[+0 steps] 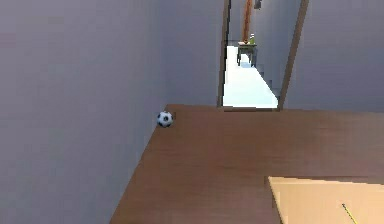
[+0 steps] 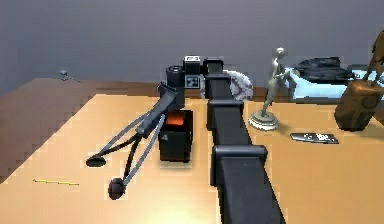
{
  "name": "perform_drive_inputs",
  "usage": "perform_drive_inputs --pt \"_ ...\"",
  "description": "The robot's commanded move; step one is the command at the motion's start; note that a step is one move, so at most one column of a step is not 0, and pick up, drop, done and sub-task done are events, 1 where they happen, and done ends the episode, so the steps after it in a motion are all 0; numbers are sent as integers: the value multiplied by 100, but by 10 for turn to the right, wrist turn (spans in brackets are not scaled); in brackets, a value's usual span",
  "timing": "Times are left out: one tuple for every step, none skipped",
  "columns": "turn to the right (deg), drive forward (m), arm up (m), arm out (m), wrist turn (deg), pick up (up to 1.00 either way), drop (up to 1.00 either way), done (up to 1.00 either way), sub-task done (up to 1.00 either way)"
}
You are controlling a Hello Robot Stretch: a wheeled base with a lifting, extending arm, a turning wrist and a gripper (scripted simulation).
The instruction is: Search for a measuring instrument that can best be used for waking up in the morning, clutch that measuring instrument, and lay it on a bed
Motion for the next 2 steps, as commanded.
perform_drive_inputs --pt "0 0 0 0 450 0 0 0 0" --pt "0 0 0 0 450 0 0 0 0"
